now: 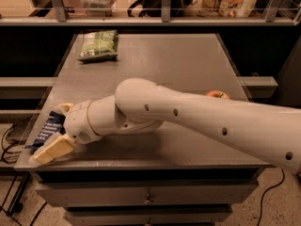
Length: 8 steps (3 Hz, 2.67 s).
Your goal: Move rxbar blueberry near green jalapeno chip bag
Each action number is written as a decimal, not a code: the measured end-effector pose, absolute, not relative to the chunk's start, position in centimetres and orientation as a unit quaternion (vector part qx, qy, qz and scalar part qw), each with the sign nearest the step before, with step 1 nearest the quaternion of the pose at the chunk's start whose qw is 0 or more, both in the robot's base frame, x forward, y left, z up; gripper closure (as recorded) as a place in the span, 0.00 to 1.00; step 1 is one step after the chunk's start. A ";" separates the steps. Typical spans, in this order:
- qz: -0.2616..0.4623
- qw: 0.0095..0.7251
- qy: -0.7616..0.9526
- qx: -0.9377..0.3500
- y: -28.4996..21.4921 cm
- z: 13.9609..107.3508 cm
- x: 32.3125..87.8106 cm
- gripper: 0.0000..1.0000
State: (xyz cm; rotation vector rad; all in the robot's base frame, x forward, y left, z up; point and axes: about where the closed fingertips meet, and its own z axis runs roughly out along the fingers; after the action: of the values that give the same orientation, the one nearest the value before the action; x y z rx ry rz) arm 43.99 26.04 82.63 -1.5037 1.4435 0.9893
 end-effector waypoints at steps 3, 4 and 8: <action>0.374 0.433 0.580 -0.579 24.5 83.8 44.7 0.88; 0.373 0.457 0.579 -0.563 22.3 85.7 45.8 1.00; 0.314 0.503 0.603 -0.533 14.8 90.0 54.3 1.00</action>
Offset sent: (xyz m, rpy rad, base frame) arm 0.0092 -0.0159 0.0067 -0.0072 -0.0394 -0.0742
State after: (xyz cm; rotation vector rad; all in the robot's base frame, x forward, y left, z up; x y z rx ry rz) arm 54.33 14.78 90.03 -1.2879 1.4562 0.7594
